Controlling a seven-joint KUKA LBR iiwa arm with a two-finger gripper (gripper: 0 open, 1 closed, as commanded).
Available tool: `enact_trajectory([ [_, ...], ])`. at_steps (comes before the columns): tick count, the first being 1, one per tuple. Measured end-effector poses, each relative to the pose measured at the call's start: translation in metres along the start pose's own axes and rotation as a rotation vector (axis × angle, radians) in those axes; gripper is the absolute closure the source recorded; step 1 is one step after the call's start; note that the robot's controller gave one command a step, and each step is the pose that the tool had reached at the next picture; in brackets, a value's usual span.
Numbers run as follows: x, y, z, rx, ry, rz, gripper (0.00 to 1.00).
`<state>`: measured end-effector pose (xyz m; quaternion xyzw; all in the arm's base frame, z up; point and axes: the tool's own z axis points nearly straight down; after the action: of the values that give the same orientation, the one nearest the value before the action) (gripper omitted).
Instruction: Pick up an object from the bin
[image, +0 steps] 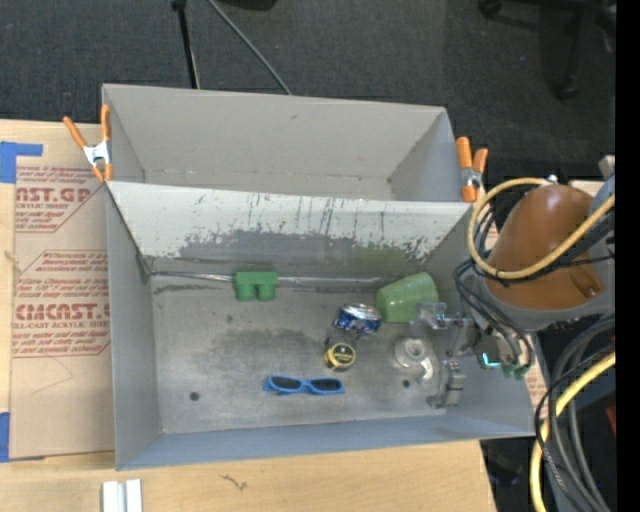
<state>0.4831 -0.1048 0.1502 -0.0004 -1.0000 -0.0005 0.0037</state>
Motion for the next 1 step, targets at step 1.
enact_trajectory([
  [1,-0.0452,-0.0035,0.0766,-0.002,-0.004,0.294,0.00],
])
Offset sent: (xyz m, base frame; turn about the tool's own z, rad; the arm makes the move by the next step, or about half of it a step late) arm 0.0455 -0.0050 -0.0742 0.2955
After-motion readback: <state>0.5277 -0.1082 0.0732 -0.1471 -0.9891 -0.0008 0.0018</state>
